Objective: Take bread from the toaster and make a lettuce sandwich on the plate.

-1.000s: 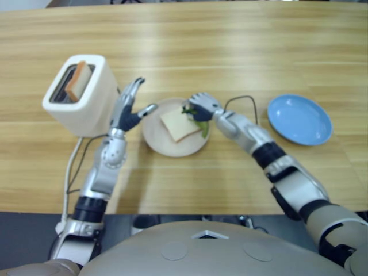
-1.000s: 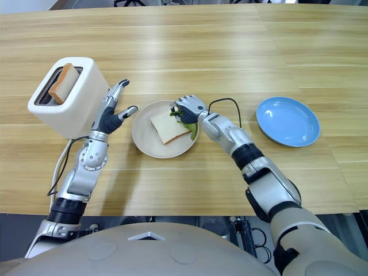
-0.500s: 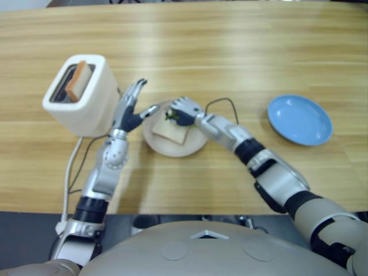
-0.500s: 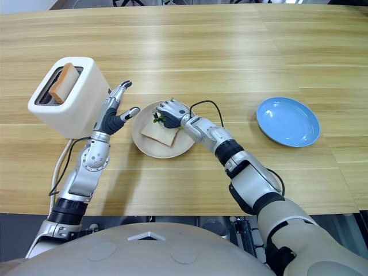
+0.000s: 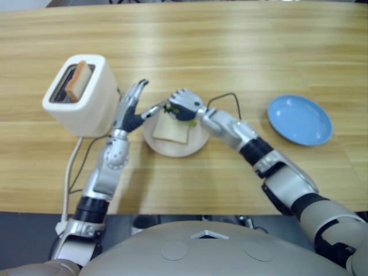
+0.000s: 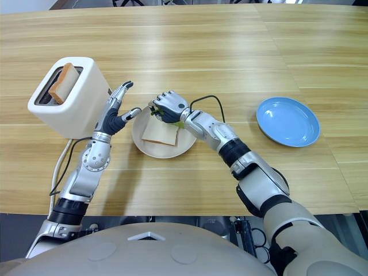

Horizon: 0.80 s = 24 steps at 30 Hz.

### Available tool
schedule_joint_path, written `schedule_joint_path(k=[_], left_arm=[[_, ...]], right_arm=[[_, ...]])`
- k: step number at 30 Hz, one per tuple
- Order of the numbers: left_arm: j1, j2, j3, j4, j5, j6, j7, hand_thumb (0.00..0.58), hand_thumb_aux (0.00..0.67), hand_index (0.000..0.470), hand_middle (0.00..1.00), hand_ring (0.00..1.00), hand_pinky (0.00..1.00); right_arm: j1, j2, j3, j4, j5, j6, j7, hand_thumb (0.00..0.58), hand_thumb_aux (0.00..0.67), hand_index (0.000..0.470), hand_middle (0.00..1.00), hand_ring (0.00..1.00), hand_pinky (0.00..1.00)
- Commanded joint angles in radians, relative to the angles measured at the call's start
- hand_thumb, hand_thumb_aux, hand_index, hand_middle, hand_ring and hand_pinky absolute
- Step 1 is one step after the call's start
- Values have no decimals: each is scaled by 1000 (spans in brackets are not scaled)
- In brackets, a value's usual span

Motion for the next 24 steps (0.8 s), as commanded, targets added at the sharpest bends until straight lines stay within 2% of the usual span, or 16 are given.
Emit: schedule_joint_path(k=[1,6,10,16,17,18,19,20,24], left_arm=[[2,-1,-5,16,13,10,3,0,0,0,0,0,0],[1,1,-5,18,14,11,4,0,0,0,0,0,0],[3,1,-7,20,16,11,6,0,0,0,0,0,0],[4,2,-9,26,19,12,10,0,0,0,0,0,0],[4,2,-10,26,20,12,11,0,0,0,0,0,0],[4,2,-10,26,21,13,11,0,0,0,0,0,0],[5,2,-11,25,22,13,11,0,0,0,0,0,0],[6,2,-11,24,23,14,11,0,0,0,0,0,0],[9,4,-8,23,25,12,10,0,0,0,0,0,0]], right_arm=[[50,-15,5,-103,-13,24,60,580,670,460,1000,1000,1000],[91,-12,19,-141,-20,29,104,580,670,460,1000,1000,1000],[91,6,38,-62,-30,18,98,580,670,460,1000,1000,1000],[38,54,66,154,-45,-2,33,580,670,460,1000,1000,1000],[24,65,73,196,-53,-3,16,570,583,400,792,792,792],[11,73,80,229,-63,-3,0,519,452,310,318,318,318],[2,78,87,254,-68,-4,-13,340,239,164,0,0,0],[-4,81,91,269,-69,-10,-25,0,0,0,0,0,0],[-2,68,93,255,-61,-31,-42,0,0,0,0,0,0]])
